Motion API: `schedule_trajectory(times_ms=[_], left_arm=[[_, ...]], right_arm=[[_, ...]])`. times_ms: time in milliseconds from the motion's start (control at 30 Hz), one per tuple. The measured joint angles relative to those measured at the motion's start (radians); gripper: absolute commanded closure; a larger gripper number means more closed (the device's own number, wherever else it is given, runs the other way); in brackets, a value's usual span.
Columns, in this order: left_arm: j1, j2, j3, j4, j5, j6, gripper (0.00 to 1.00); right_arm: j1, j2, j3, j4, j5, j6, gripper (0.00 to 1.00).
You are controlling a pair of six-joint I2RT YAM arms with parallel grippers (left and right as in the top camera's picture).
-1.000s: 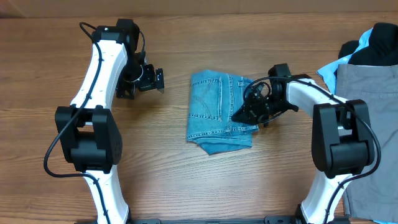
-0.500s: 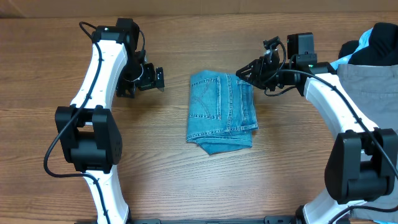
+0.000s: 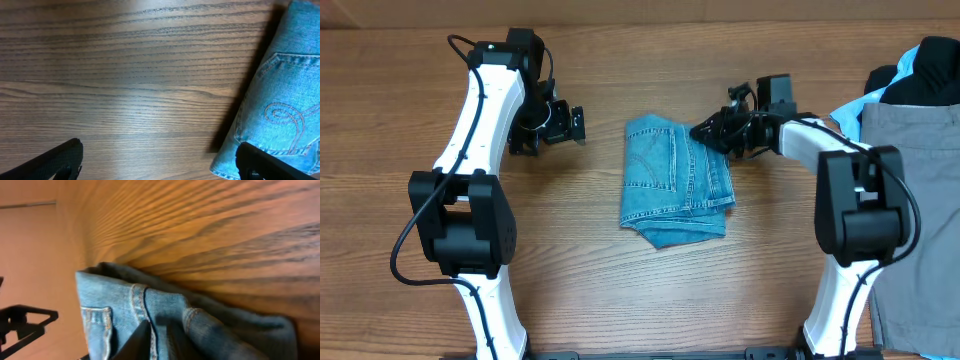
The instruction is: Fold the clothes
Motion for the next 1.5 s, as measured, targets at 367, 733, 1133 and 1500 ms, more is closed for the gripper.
schedule_trajectory(times_ms=[367, 733, 1133, 1500], left_arm=[[-0.031, 0.0, 0.0, -0.002, 0.001, 0.0, 0.0], [-0.032, 0.0, 0.0, 0.009, 0.001, 0.0, 0.0], [-0.032, 0.0, 0.0, 0.0, 0.001, 0.0, 0.0], [-0.032, 0.0, 0.0, 0.002, 0.001, 0.0, 0.0]], right_arm=[[-0.01, -0.195, -0.003, -0.238, 0.134, 0.01, 0.89], [0.051, -0.459, -0.026, -0.628, 0.159, -0.089, 0.72], [0.037, -0.414, -0.391, -0.352, 0.103, -0.023, 0.74], [-0.105, -0.442, -0.422, -0.424, 0.069, 0.003, 0.72]])
